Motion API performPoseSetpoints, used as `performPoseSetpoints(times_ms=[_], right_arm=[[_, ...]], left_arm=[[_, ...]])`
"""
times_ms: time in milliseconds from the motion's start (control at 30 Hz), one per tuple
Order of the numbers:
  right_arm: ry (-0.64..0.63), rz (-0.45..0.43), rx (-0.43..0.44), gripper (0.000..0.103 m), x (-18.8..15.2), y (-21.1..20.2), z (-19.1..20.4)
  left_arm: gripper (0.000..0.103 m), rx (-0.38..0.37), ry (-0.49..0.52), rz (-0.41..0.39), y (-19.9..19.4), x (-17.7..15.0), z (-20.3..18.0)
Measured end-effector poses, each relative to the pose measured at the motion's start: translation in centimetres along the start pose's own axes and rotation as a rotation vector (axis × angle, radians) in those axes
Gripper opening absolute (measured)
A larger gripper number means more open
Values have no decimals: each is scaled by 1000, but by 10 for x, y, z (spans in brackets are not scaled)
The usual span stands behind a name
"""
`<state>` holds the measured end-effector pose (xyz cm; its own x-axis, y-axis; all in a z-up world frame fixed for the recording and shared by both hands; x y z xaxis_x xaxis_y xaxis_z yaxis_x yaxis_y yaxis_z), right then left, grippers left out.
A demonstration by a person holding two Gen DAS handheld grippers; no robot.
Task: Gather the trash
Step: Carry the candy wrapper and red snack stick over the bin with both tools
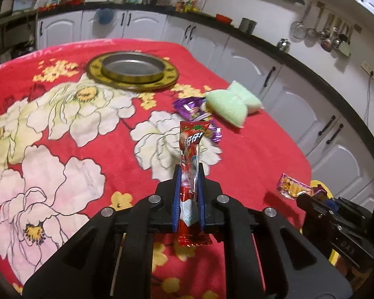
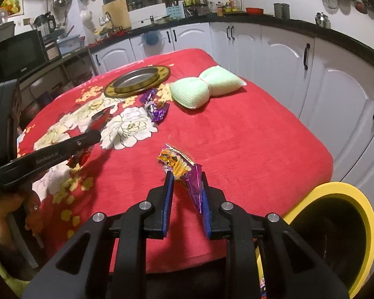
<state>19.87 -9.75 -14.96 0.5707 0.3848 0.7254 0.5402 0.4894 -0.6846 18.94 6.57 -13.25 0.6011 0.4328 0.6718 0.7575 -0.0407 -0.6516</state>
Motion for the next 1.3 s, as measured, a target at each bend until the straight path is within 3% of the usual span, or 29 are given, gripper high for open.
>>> performPoseSetpoints(times_ms=[667,1300], right_arm=[[137,-84,-106,19,-18,-71,-62],[271,-102,-216,19,-58,-109,-130]], left_arm=[[7,-146,166,-8,-26,-21,-91],[7,-244,356,62,-23,-67,-170]])
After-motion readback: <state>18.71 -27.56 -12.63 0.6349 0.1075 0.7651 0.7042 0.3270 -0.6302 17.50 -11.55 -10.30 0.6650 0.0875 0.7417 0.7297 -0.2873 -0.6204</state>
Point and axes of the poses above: each gripper's, at about its wrist camera, not at the fingertips, and y roughly the way its jaws point, z to its left, x to its top, the point moved 8 cm from there along y, roughly the way its jaws point, and after that the axes turned 6 degrees about -y, right-handed, at the moved point
